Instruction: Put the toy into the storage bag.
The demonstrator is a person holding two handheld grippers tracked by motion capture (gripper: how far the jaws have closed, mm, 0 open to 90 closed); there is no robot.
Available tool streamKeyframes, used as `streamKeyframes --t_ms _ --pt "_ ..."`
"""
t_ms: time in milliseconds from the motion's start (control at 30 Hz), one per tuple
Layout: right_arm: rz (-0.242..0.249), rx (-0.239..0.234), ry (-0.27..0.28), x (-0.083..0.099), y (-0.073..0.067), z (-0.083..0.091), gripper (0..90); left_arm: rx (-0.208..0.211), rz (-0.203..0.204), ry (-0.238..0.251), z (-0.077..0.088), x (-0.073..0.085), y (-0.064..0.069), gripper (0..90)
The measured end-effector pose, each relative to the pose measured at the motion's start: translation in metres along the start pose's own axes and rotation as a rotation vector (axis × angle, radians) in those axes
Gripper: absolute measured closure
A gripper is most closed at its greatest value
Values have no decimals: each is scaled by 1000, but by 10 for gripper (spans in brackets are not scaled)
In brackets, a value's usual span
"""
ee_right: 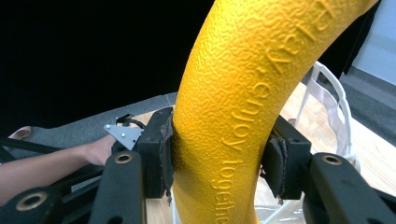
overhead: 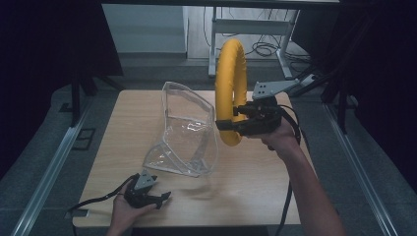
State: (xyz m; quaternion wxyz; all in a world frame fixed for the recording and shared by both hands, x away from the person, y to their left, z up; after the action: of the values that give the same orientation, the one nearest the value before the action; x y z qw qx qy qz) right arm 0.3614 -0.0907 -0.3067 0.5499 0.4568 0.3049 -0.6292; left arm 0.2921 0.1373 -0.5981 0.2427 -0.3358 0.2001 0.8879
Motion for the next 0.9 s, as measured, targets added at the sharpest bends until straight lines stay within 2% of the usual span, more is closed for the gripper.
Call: streamKeyframes --t_ms 267,900 --pt "3 -21 42 -14 -4 0 503 1 0 -3 0 0 0 211" --pt "47 -70 52 -39 -19 -19 502 2 -1 -6 -1 1 0 211"
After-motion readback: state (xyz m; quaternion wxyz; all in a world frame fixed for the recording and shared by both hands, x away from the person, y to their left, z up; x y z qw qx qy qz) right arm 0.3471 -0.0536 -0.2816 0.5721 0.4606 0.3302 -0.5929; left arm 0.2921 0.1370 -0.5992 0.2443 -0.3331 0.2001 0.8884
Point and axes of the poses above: each handheld gripper's, and its own axes: z roughly backward along the jaws, x roughly out of its underside, y roughly to its right, the point moved 9 cm from there along -z, roughly forward along the jaws, and after that the axes turned 14 degrees about z, right-handed, at the moved point
